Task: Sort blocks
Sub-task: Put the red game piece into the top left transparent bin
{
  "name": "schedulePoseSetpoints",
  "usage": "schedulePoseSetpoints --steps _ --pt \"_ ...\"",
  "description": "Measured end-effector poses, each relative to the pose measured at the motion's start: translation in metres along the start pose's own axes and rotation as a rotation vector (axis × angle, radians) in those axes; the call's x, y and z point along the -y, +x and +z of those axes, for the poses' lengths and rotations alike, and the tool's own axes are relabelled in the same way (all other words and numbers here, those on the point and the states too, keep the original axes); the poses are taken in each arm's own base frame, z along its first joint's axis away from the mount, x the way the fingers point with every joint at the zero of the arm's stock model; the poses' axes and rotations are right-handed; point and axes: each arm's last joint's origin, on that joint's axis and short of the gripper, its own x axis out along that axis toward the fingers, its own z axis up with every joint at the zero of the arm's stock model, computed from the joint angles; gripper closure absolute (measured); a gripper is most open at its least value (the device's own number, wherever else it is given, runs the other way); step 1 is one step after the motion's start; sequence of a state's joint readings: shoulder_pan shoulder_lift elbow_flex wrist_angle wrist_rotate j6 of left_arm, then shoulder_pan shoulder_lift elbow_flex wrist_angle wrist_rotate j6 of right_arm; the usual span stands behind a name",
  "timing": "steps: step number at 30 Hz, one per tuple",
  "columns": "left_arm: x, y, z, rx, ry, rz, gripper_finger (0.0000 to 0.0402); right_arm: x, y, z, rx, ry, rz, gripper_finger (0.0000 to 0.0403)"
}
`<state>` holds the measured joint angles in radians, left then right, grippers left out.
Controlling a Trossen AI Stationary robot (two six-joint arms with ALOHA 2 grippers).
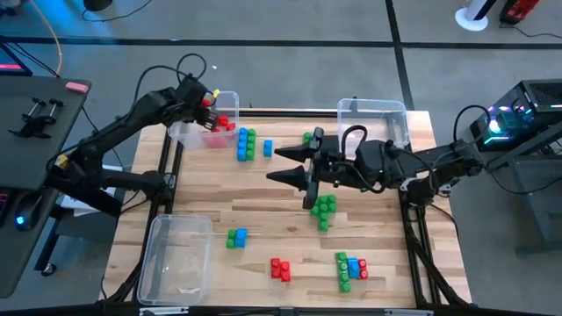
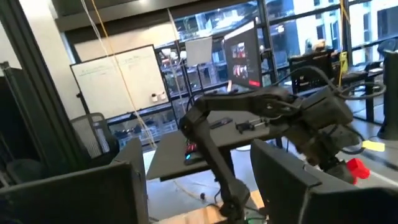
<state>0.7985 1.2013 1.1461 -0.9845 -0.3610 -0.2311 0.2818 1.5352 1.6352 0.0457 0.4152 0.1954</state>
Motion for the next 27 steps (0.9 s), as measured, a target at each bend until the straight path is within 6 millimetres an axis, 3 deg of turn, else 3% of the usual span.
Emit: schedulePoseSetpoints --steps 4,7,11,15,21,24,27 --pt "0.001 0.000 0.000 -0.009 -0.002 -0.040 0.0138 -0.004 -0.002 -0.002 -0.009 0.004 0.014 0.0231" --pt "0.000 -0.008 0.003 0.000 -0.018 -0.104 0.0097 -0.008 -0.003 -0.002 -0.012 -0.024 0.027 0.0231" --pt "-0.001 -0.025 0.012 0.018 -0.097 -0.214 0.0080 -0.009 -0.004 -0.003 -0.015 -0.045 0.031 0.0231" --pt "0.006 -0.054 0.017 0.088 -0.134 -0.503 0.0079 -0.008 -0.006 -0.004 -0.051 -0.056 0.030 0.0231" --pt "0.053 -0.109 -0.002 0.209 -0.007 -0.858 0.0081 -0.007 -0.008 -0.014 -0.169 -0.043 0.083 0.0231" --pt "0.089 -0.135 -0.028 0.222 0.125 -0.968 0.0081 -0.006 -0.011 -0.024 -0.293 -0.022 0.114 0.0231" --pt "0.128 -0.151 -0.069 0.249 0.268 -1.043 0.0081 -0.004 -0.016 -0.039 -0.452 0.009 0.105 0.0231"
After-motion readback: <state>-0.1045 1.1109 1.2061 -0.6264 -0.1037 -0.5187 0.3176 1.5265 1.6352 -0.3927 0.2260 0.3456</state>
